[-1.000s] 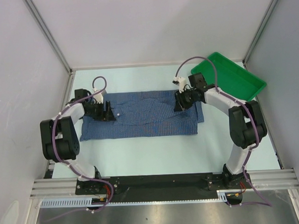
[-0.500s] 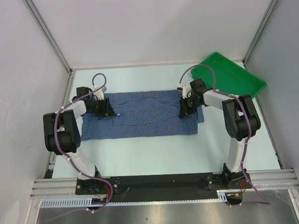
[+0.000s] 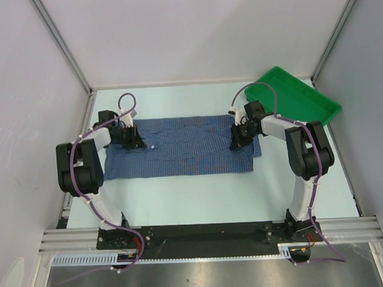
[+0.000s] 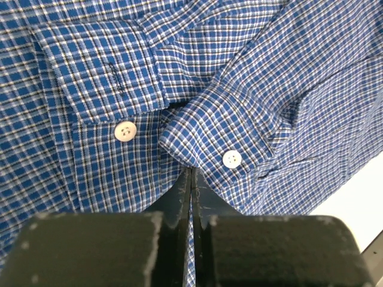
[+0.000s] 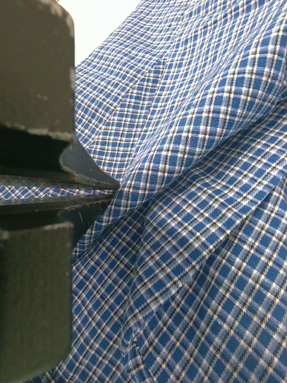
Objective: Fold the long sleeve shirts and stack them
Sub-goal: Fold the shirt
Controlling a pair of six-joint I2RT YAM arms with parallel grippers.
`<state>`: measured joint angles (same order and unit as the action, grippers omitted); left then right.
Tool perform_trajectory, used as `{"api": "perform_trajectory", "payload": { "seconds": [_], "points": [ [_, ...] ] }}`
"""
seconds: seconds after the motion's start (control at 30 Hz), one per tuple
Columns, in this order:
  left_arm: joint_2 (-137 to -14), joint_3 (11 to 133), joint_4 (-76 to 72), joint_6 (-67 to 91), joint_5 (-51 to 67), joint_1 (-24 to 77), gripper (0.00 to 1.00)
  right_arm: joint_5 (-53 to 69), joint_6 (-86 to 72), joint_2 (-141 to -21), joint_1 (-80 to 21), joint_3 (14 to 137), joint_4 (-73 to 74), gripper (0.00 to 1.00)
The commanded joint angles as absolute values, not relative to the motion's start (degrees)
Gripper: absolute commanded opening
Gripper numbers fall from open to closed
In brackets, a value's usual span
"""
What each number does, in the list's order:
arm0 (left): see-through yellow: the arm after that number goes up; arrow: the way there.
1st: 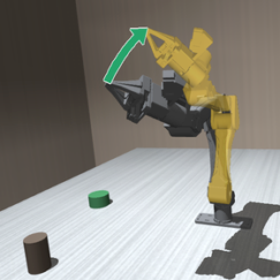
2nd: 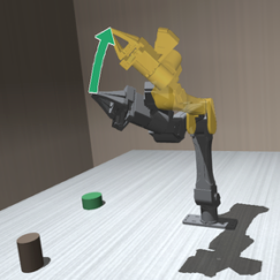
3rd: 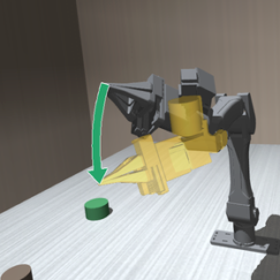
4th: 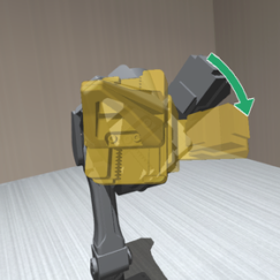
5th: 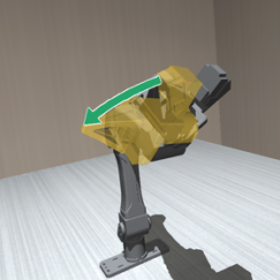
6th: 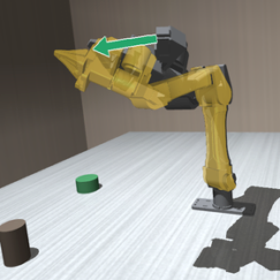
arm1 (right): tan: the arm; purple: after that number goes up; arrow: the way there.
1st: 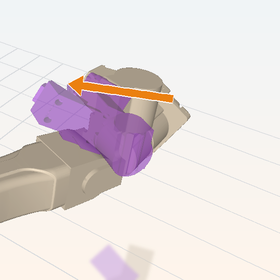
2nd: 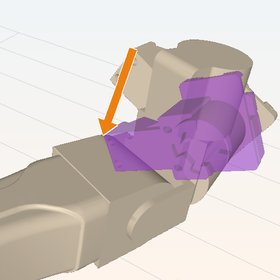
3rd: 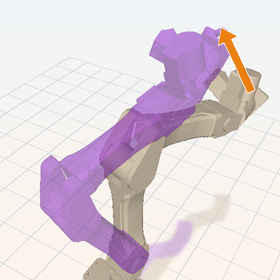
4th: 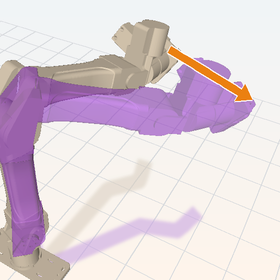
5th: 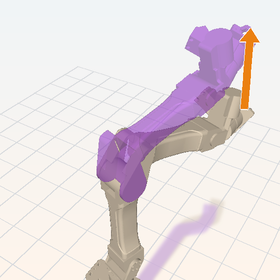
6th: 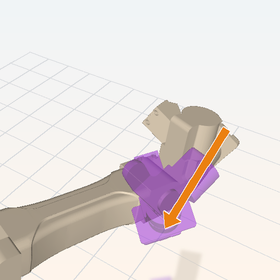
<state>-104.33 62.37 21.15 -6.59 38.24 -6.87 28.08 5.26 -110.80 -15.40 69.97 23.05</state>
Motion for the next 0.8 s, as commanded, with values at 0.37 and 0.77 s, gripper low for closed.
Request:
{"api": "perform_trajectory", "payload": {
  "seconds": [0.37,0.77],
  "points": [
    [-95.79,62.31,27.77,-13.88,28.75,-6.86,0.0,32.86,7.64,-105.21,-15.2,72.24,30.66,0.17],
    [-95.63,62.84,29.27,-17.84,22.84,-6.77,0.0,29.73,5.45,-103.16,-21.79,76.2,25.94,0.25]
  ]
}}
